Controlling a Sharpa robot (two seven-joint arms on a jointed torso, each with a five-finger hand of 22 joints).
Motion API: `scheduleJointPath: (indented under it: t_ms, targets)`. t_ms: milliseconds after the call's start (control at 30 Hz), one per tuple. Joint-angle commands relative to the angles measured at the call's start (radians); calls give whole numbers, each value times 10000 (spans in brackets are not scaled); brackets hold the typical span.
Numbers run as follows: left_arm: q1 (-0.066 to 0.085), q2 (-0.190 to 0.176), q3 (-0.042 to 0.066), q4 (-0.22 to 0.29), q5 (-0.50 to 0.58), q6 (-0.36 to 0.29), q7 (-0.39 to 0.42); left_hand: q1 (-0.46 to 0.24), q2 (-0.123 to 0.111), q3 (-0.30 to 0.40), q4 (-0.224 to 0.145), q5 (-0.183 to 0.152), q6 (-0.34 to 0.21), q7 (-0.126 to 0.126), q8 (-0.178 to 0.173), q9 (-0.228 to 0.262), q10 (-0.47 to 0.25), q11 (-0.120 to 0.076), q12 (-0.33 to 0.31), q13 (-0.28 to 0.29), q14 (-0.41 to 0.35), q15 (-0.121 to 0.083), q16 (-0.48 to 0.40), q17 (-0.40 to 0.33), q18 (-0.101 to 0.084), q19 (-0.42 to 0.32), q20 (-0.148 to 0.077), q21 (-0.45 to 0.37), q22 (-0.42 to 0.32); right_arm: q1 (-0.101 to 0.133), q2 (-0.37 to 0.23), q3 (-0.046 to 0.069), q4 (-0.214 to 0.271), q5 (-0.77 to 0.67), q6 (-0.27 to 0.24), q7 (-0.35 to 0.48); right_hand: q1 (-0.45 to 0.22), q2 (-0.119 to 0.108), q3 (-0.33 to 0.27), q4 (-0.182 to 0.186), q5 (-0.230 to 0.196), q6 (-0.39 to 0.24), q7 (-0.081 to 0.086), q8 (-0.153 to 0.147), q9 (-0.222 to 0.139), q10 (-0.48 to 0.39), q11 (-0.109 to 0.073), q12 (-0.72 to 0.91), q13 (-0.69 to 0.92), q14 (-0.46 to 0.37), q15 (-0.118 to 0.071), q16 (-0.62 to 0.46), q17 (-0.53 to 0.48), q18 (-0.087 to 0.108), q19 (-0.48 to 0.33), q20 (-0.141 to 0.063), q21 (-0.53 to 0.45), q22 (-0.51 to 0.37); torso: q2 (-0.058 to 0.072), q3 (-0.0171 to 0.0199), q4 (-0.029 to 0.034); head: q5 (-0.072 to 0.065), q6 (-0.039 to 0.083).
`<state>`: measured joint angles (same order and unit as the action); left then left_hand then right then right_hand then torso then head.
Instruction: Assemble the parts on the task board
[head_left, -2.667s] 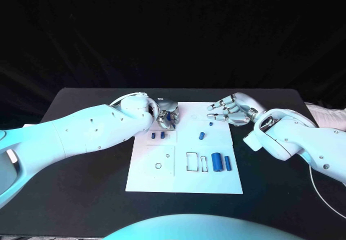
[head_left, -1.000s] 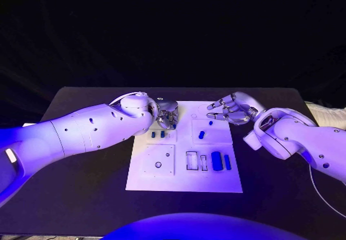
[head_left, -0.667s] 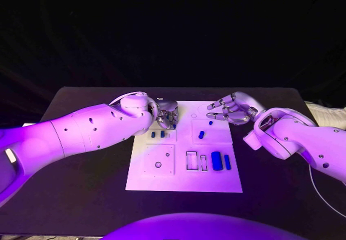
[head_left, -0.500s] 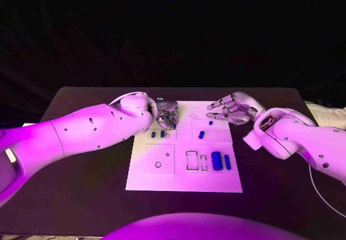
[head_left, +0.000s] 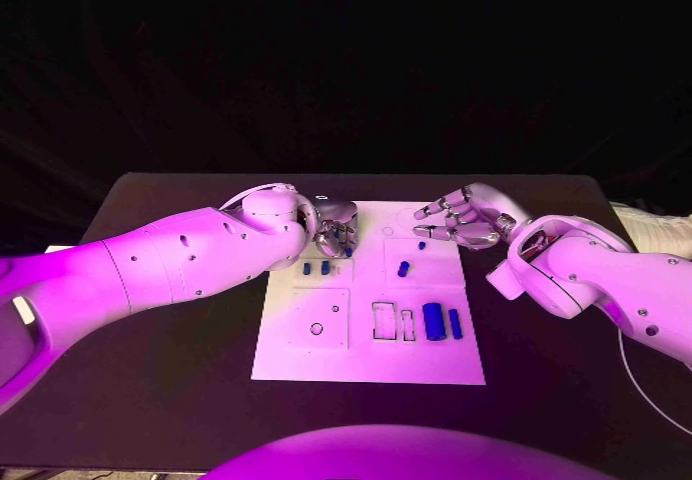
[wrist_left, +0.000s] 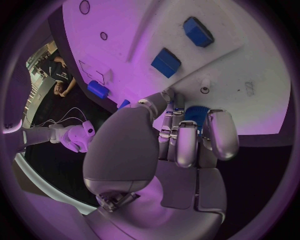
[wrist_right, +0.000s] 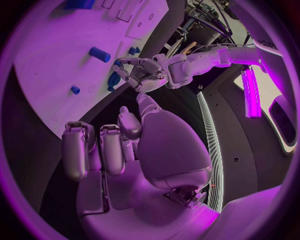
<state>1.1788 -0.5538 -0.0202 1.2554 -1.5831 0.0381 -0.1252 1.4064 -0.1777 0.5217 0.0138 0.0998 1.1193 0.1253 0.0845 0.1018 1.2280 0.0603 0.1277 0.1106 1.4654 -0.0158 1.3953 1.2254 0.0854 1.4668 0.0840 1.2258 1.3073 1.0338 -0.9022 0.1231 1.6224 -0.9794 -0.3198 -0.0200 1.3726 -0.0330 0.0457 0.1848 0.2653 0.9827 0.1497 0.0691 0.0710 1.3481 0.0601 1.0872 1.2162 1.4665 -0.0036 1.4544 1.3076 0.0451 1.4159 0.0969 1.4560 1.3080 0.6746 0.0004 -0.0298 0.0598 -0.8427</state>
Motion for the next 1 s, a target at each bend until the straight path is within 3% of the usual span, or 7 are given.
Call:
scheduleJointPath:
  t_ms: [33,433,700,1000]
  targets:
    - [-99,17,-62,-50,66,371,69,-7,113,89,-9,-58,98,3,39,12,124,-11,-53,20,413,-44,43,15,-148,61,-2,27,1049,-10,10,0,4,-38,146,81,51,85,-17,-24,19,73,-15,3,-2,2,-11,42,11,658,-93,-12,877,66,-46,23,-63,580,-2,3,-2,1,2]
    - [-117,-9,-53,-44,383,37,168,-173,51,36,5,-114,216,15,38,17,270,-19,-118,35,408,-55,44,-14,-148,65,-22,15,1058,-12,13,0,3,-38,148,84,59,95,-15,-26,18,81,-17,5,-1,18,-13,74,32,662,-94,-1,895,63,-36,22,-57,592,-1,-1,-8,20,14]
    - [-121,-258,13,149,579,-294,164,-185,52,33,10,-113,224,17,38,17,275,-19,-125,34,409,-55,49,-5,-146,62,-23,2,1053,-20,20,0,-16,-38,154,92,58,100,-15,-24,16,85,-18,6,-1,19,-14,76,32,662,-95,-3,893,64,-39,21,-60,586,-8,-3,6,6,51]
    - [-114,-758,339,729,817,-588,-54,-205,84,43,24,-106,256,28,41,19,298,-20,-142,36,412,-55,57,3,-150,69,-25,18,1063,-37,23,-1,-62,-32,157,94,55,103,-16,-22,14,87,-18,6,-1,15,-14,65,24,660,-95,-10,884,65,-41,21,-62,584,-13,-6,14,40,110]
